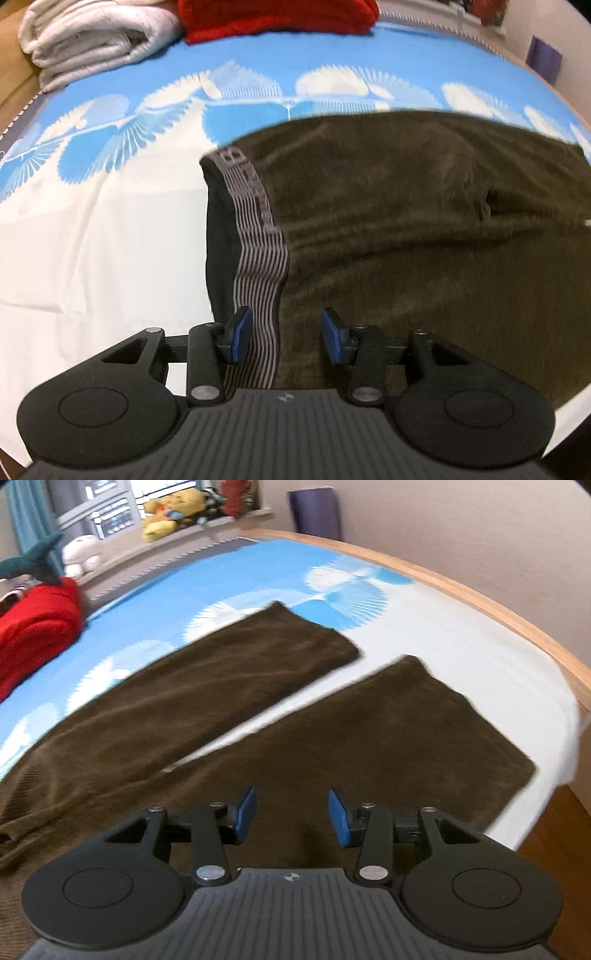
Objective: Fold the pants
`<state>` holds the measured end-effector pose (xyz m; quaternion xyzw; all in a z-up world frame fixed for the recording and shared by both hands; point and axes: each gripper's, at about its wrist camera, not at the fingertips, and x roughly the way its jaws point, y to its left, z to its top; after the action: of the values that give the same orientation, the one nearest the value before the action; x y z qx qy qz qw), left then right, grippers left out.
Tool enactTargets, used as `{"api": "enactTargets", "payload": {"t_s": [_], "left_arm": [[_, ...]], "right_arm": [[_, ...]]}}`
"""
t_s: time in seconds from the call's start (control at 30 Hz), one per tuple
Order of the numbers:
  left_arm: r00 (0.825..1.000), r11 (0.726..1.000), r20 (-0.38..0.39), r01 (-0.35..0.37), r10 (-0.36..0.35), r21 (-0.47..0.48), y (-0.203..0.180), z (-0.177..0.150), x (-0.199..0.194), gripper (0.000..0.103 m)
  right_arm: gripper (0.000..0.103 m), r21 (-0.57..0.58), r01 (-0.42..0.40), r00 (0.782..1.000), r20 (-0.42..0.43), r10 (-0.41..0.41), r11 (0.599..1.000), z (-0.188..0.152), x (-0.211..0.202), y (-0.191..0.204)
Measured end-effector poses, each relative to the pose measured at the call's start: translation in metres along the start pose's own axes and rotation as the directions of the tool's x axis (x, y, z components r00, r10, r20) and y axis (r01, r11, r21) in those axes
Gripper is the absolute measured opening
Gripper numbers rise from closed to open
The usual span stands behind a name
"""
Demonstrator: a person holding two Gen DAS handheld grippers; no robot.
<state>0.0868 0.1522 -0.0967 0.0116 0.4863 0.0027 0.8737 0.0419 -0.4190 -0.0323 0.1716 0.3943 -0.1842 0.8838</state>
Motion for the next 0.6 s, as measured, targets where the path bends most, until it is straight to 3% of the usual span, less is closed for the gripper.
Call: {"api": "enactTargets", "payload": {"t_s": [0.17, 0.3, 0.37, 0.47, 0.5, 0.6], "left_arm": [[0.999, 1.000, 0.043, -0.006, 0.006, -0.014, -0.009, 0.011, -0.006, 0.043], [0.998, 1.000, 0.062, 0.004, -0.004, -0.001, -0.020, 0.018, -0.006, 0.008], [0.998, 1.000, 0.062, 0.028, -0.028, 0.012, -0.026, 0.023, -0.005, 0.001], [0.997, 0.999, 0.065, 0.043, -0.043, 0.015, -0.033, 0.029, -0.001, 0.001], [0.996, 0.998, 0.062, 0.067, -0.066, -0.012, -0.032, 0.033, 0.000, 0.001], [0.987, 0.968, 0.024, 0.161, -0.159, -0.191, -0.018, 0.050, 0.005, 0.001]], "right_arm": [[0.045, -0.015, -0.078, 0.997, 0.012, 0.078, 0.997, 0.009, 0.007, 0.040], [0.045, -0.035, -0.140, 0.990, 0.024, 0.141, 0.989, 0.016, 0.010, 0.072], [0.036, -0.048, -0.166, 0.985, 0.034, 0.168, 0.985, 0.019, 0.009, 0.085], [0.015, -0.088, -0.198, 0.977, 0.058, 0.203, 0.976, 0.024, 0.007, 0.104], [0.009, -0.104, -0.202, 0.976, 0.066, 0.210, 0.974, 0.025, 0.007, 0.110], [0.008, -0.130, -0.229, 0.968, 0.073, 0.239, 0.965, 0.030, 0.009, 0.127]]}}
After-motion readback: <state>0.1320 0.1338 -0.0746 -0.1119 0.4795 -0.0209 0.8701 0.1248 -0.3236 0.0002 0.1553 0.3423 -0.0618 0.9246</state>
